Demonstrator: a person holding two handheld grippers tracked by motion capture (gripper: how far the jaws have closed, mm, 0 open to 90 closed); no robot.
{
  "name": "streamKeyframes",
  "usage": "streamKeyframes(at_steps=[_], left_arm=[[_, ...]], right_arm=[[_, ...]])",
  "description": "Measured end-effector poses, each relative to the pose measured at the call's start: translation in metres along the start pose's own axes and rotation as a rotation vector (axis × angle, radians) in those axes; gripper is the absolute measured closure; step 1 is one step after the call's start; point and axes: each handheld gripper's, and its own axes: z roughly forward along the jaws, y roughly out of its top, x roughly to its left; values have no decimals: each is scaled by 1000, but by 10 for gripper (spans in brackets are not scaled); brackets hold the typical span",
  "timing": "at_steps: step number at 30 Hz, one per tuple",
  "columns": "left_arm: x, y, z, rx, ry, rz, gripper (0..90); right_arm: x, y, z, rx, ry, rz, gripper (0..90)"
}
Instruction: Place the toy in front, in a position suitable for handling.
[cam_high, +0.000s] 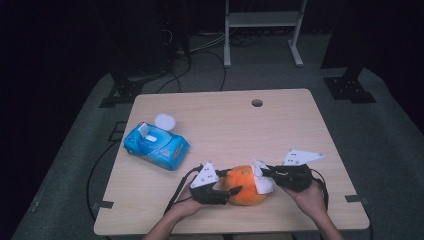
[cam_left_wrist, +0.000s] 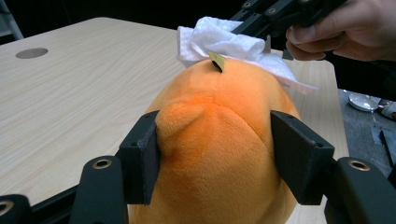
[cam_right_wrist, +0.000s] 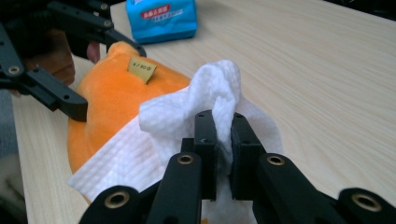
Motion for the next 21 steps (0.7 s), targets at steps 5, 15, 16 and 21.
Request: streamKeyframes(at_steps=[5, 15, 16, 21], left_arm=[[-5, 4, 6, -10, 18, -4, 365], [3, -2, 7, -37, -10, -37, 151], [3, -3, 8, -34, -16, -42, 151], [-2, -6, 11, -3, -59, -2, 192]], right_arm=[[24, 17, -3, -78, 64, -71, 830], [18, 9, -2, -26, 62, -61, 831], [16, 8, -2, -24, 64, -53, 831], [9, 4, -4, -18, 40, -36, 831]])
